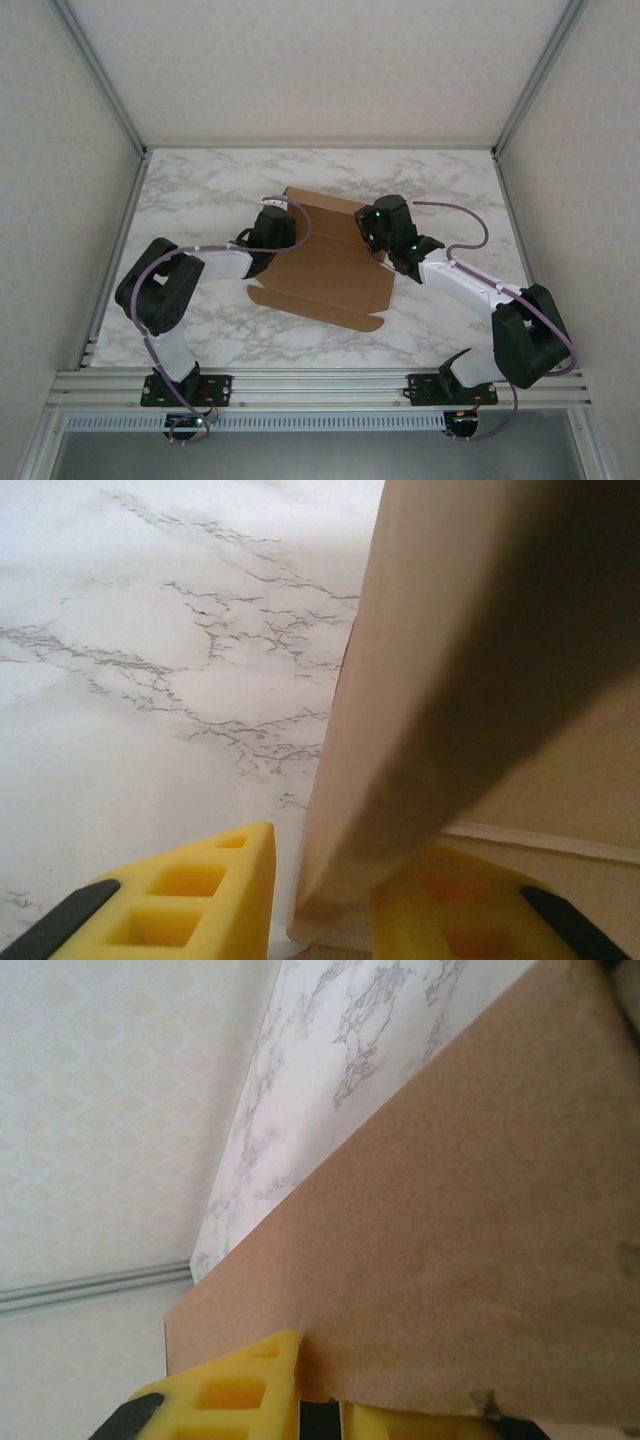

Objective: Fold the paper box

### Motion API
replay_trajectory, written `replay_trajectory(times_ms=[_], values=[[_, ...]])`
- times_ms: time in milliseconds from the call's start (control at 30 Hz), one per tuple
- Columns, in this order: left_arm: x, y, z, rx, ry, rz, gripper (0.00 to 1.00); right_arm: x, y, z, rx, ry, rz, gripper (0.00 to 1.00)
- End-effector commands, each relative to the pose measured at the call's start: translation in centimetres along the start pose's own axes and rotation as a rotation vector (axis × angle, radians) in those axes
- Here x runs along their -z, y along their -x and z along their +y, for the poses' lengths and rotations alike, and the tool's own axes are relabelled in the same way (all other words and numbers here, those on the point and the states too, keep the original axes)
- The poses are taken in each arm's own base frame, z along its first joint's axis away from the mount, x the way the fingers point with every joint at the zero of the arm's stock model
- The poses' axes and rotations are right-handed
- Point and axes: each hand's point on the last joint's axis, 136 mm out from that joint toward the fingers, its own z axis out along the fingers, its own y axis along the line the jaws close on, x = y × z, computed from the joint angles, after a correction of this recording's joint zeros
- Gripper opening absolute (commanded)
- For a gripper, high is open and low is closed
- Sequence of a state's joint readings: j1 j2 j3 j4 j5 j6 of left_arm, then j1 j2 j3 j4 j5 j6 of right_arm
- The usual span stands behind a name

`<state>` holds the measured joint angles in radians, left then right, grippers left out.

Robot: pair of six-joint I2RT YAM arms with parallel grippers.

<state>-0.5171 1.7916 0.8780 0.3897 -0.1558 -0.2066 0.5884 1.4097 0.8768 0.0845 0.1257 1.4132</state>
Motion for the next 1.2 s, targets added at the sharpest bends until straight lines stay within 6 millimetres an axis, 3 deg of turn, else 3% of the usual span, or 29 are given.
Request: replay_trajectory(times_ms=[0,167,300,467,500,700,900,967,1167], values=[[-1.1,-2.0,0.3,-0.011,0.019,0.076,0.31,0.0,-0.7,-0.9,0.026,-0.014,0.041,0.15],[-1.8,-0.2,0.0,-0.019,0.047,0.031,0.33,-0.4,-1.7,-0.8,0.007,0.003,0.097,0.15],[-2.0,0.7,-0.2,-0.057,0.045,-0.010,0.29,-0.2,-1.9,-0.5,0.021,0.016,0.109,0.14],[-2.0,0.8,0.2,-0.085,0.068,-0.041,0.01,0.0,-2.1,-0.4,0.019,0.028,0.122,0.14],[-2.0,0.9,0.3,-0.080,0.074,-0.047,0.00,-0.1,-2.3,-0.6,0.014,0.025,0.125,0.14],[-1.4,1.7,0.7,-0.034,0.148,-0.108,0.00,0.1,-3.2,-1.0,-0.014,0.006,0.129,0.14],[-1.6,0.8,0.1,-0.041,0.231,-0.119,0.00,0.9,-4.2,-1.1,-0.004,-0.025,0.099,0.16],[-1.6,0.1,0.1,-0.042,0.215,-0.105,0.05,1.3,-3.6,-1.6,0.036,-0.059,0.064,0.18],[1.4,-0.5,-0.6,-0.045,0.069,-0.117,0.38,2.4,-0.5,-3.2,0.117,-0.099,-0.043,0.19]])
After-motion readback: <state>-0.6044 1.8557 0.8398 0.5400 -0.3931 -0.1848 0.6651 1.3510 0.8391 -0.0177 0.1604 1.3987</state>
